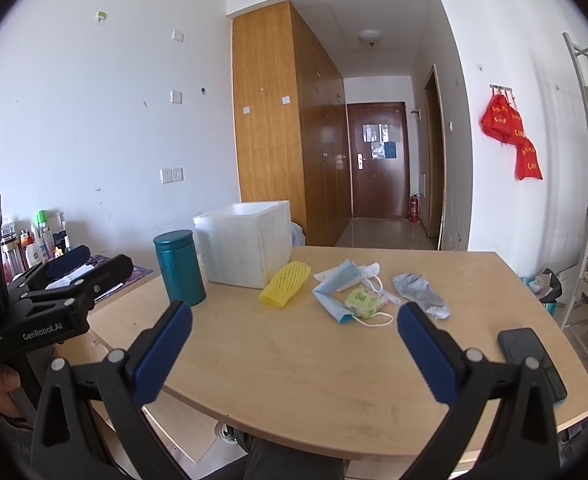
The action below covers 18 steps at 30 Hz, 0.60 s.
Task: Organize soft objects
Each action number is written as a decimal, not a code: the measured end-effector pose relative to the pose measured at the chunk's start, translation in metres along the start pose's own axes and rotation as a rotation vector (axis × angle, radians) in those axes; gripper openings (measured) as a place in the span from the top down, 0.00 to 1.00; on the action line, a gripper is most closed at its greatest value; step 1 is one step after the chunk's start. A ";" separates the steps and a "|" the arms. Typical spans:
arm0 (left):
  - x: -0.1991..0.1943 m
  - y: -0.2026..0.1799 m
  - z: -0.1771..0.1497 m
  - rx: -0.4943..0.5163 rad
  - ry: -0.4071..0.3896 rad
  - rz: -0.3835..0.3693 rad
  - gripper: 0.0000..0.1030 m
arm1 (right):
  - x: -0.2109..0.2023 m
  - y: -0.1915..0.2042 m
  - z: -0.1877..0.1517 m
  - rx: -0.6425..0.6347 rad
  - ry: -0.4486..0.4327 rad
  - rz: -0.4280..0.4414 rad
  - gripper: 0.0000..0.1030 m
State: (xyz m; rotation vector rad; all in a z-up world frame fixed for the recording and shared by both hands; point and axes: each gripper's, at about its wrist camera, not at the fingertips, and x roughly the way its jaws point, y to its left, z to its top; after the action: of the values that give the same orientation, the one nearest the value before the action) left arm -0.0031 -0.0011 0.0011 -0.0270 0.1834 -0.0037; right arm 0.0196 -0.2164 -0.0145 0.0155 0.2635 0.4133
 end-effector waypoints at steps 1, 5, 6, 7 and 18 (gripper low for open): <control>0.000 0.000 0.000 -0.001 -0.001 0.000 0.00 | 0.000 0.000 0.000 0.000 0.003 0.000 0.00; -0.001 0.000 0.000 -0.001 -0.002 -0.001 0.00 | 0.000 -0.001 -0.001 -0.001 0.011 -0.003 0.00; 0.000 0.000 0.000 0.000 -0.001 0.000 0.00 | 0.000 -0.001 -0.001 0.000 0.010 -0.003 0.00; -0.001 0.000 0.000 0.000 -0.002 0.000 0.00 | -0.002 -0.001 -0.001 0.000 0.009 -0.002 0.00; -0.001 0.000 0.001 -0.003 -0.001 -0.002 0.00 | 0.000 0.001 0.000 -0.005 0.010 -0.004 0.00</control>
State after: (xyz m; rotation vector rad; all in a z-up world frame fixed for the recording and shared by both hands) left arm -0.0043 -0.0008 0.0018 -0.0298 0.1826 -0.0052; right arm 0.0195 -0.2157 -0.0142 0.0078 0.2725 0.4104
